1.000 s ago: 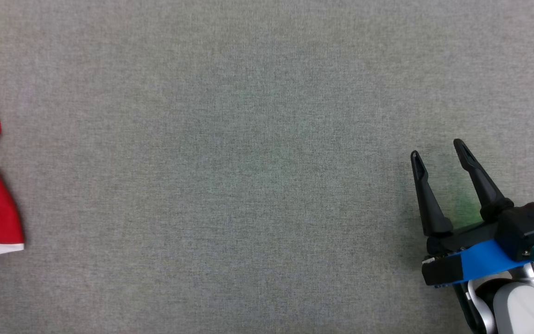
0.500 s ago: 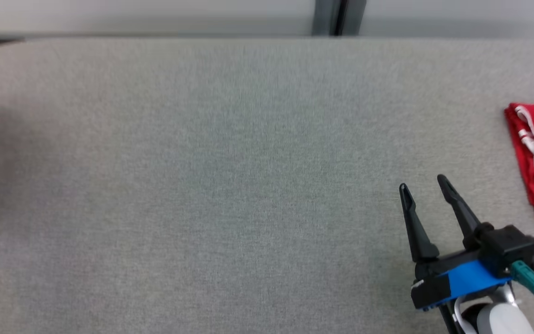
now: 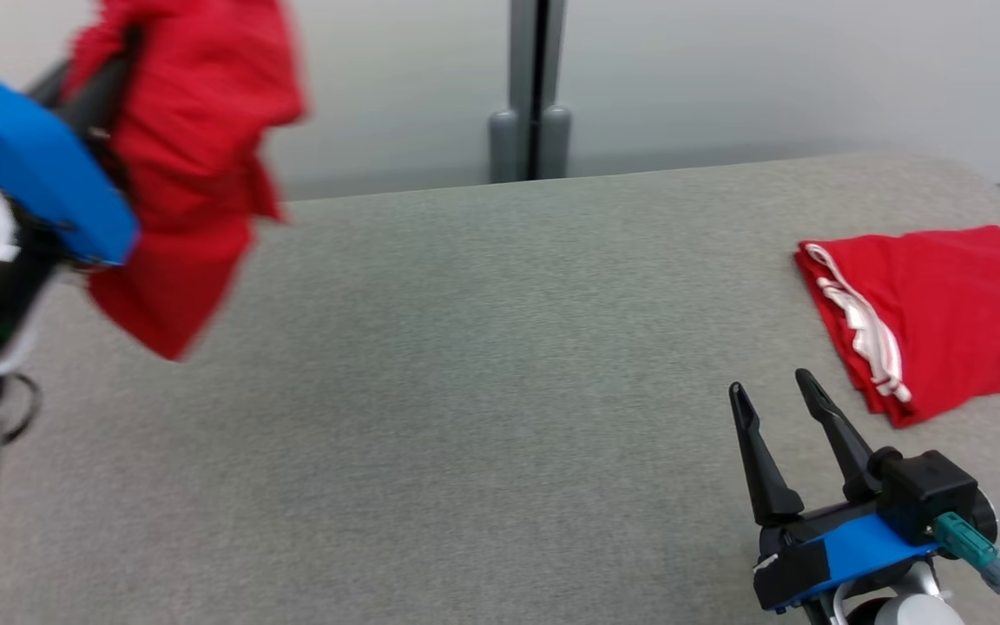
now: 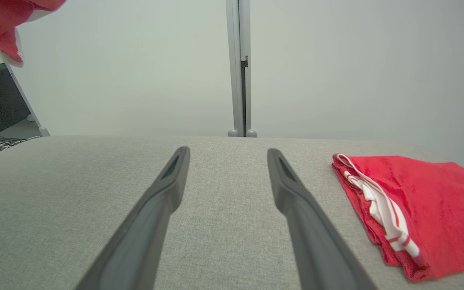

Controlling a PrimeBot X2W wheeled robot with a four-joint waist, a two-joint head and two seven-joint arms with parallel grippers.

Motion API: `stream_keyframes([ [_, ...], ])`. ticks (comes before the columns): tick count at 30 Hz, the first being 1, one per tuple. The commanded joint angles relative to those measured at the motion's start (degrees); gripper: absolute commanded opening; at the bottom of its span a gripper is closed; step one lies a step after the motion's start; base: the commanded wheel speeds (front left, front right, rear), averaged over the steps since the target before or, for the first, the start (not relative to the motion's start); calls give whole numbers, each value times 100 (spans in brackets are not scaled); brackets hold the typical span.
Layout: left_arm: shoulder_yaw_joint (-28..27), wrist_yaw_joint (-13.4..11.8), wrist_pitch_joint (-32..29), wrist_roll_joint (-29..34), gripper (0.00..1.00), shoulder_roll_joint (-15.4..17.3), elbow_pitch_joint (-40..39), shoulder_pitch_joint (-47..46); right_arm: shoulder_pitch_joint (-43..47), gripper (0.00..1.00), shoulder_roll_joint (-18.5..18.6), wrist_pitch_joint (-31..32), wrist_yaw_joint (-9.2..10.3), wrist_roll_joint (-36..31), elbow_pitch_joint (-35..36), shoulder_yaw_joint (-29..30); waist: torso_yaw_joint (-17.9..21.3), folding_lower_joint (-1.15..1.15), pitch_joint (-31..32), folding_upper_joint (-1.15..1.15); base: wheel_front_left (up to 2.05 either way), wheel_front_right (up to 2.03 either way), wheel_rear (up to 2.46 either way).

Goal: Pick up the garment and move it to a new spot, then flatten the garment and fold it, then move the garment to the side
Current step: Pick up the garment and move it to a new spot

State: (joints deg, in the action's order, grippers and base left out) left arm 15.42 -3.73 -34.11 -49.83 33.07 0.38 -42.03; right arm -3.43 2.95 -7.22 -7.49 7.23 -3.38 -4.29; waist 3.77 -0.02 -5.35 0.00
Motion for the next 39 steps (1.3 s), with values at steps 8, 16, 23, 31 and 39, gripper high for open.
stream_keyframes([
  [8,820,53,202,-8,0,-918,-46,470,3,100,-8,-49,-2,151,-39,-76,755,2,-65,0,0,0,0],
  [16,1445,139,1098,366,0,-1584,1236,1336,-19,100,-6,-72,-1,185,-96,-96,1059,2,-169,0,0,0,0],
  [23,2097,292,1836,1187,100,-1739,2298,1407,-61,100,-7,-55,-1,175,-131,-161,1085,2,-135,0,0,0,0],
  [31,2260,467,3024,1640,100,-1794,2400,1384,63,100,-7,-14,-2,149,-125,-93,782,2,23,0,0,0,0],
  [39,1695,214,4339,1387,100,-1643,1921,2208,178,100,-5,67,-1,144,-19,-18,442,2,245,0,0,0,0],
])
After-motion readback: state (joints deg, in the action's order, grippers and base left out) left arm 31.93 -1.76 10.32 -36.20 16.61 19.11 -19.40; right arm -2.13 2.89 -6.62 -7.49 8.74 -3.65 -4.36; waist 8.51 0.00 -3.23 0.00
